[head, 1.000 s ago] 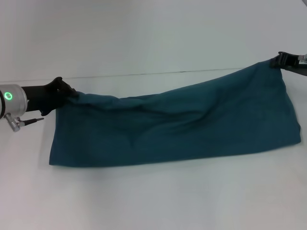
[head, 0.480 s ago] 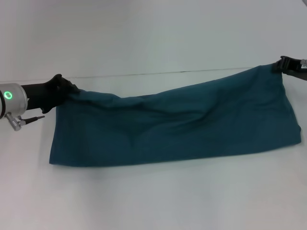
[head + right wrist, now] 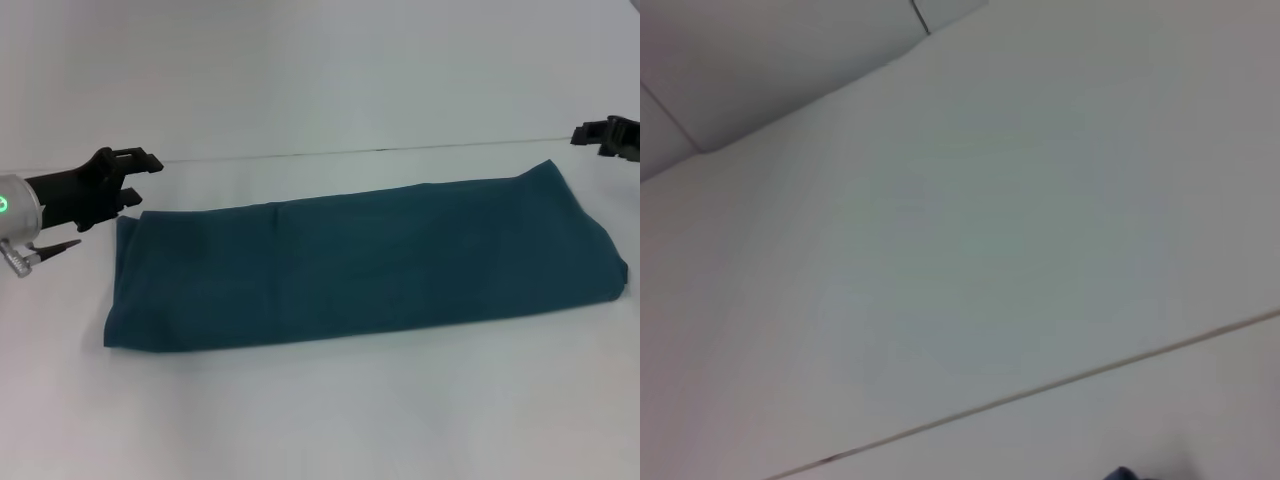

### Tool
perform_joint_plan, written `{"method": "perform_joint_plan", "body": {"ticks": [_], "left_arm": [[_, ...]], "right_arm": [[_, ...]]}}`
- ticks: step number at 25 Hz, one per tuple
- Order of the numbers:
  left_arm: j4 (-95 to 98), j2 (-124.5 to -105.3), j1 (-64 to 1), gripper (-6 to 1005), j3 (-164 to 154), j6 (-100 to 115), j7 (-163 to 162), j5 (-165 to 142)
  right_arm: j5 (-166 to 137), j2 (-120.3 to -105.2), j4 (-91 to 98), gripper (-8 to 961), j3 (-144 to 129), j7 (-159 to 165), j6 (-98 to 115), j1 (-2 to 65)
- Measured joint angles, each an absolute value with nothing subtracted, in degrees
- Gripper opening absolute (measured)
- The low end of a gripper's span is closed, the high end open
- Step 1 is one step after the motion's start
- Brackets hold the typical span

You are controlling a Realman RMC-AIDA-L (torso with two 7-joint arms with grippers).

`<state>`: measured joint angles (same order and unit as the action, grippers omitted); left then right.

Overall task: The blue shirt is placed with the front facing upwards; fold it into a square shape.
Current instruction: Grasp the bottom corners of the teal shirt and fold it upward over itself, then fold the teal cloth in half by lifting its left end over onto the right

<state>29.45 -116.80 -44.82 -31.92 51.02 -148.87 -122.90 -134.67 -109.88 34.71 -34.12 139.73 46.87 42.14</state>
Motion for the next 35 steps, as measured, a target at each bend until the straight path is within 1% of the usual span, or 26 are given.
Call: {"method": "perform_joint_plan", "body": {"ticks": [4,7,11,12,14,18,21,24,28,31,35], "left_arm": [[29.6,-116.80,-44.5,625,-31.9,51.4,-148.8,-122.9],[29.9,-116.80,-44.2,688,-31.9,52.2,-148.5,-122.8],[31.4,-116.97,-43.1,772,-31.8,55.5,-145.7,-121.2],[32.1,-117.03,-42.0,793,-31.8,58.5,-143.1,-118.6],[32.4,-117.03,-41.3,835,-31.8,60.2,-141.9,-117.1],[33.8,-117.06,-37.6,909,-31.8,67.5,-138.2,-111.1],[34.3,-117.20,-35.5,961,-31.8,71.5,-137.2,-110.0],[34.2,-117.66,-33.9,935,-31.9,74.0,-135.0,-110.0],[33.5,-119.13,-31.9,911,-32.3,72.9,-132.5,-110.4],[32.1,-120.27,-31.2,901,-31.9,68.4,-133.0,-110.1],[30.3,-121.24,-31.2,902,-31.8,63.6,-133.2,-109.7]], "right_arm": [[-134.2,-108.92,34.8,392,-33.5,139.8,49.0,41.9],[-133.3,-108.01,35.0,450,-33.4,139.4,52.2,41.7],[-127.0,-106.83,36.5,645,-33.2,135.4,61.7,40.1],[-124.5,-106.73,37.0,694,-32.9,133.7,64.3,39.4],[-117.2,-106.75,38.1,761,-32.2,128.7,71.8,37.0],[-104.7,-107.66,38.5,894,-31.7,119.6,86.7,31.5],[-101.1,-108.53,38.1,886,-31.3,117.0,94.6,27.4],[-100.4,-109.90,38.0,881,-31.0,115.8,98.8,24.2],[-100.3,-111.88,37.9,881,-30.4,113.8,100.8,20.1],[-100.3,-112.58,37.6,881,-29.5,112.5,100.7,18.1],[-100.5,-112.23,35.6,881,-28.8,111.4,100.4,17.0]]}}
